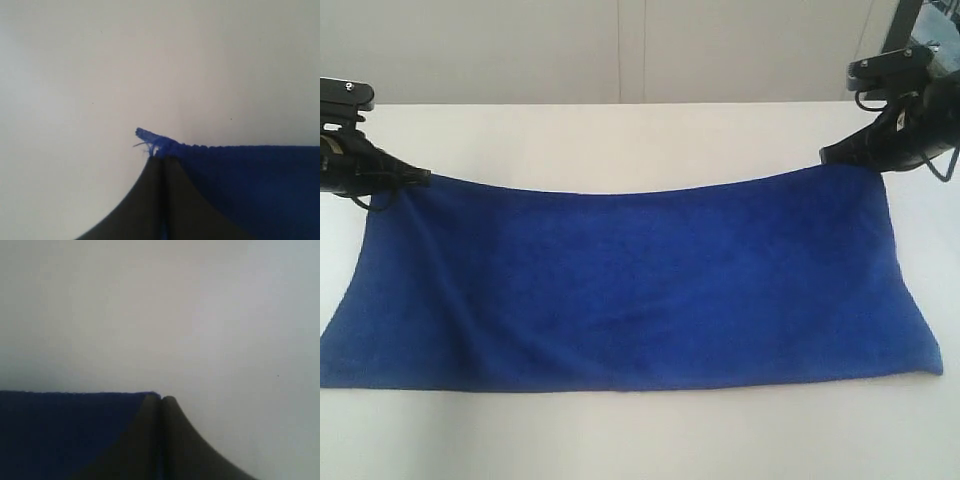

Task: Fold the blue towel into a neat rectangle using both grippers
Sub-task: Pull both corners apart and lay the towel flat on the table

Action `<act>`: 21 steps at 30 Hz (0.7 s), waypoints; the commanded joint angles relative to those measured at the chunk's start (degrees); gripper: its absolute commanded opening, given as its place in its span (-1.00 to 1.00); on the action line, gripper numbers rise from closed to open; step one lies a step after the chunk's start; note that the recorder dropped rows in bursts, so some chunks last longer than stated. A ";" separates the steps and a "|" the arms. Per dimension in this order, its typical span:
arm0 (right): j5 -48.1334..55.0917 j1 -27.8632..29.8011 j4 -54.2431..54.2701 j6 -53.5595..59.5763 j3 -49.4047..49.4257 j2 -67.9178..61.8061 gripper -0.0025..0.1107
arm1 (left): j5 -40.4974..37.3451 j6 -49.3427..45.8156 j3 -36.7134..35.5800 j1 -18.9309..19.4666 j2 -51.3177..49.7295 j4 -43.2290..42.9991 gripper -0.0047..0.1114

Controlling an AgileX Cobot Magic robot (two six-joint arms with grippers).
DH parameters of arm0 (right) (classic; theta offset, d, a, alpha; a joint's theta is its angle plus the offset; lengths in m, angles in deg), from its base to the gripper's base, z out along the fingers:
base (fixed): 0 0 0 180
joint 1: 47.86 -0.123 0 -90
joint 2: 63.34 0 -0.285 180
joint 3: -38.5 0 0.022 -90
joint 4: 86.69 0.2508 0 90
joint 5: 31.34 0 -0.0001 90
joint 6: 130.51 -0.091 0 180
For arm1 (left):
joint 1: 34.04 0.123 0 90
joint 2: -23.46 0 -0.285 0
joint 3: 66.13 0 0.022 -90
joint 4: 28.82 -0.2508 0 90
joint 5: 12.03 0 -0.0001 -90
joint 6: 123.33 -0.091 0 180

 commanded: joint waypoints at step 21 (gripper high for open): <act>-4.58 1.86 -0.52 -1.66 -0.76 -3.52 -0.84 | 5.97 -0.45 1.90 0.19 -5.62 -0.06 -0.89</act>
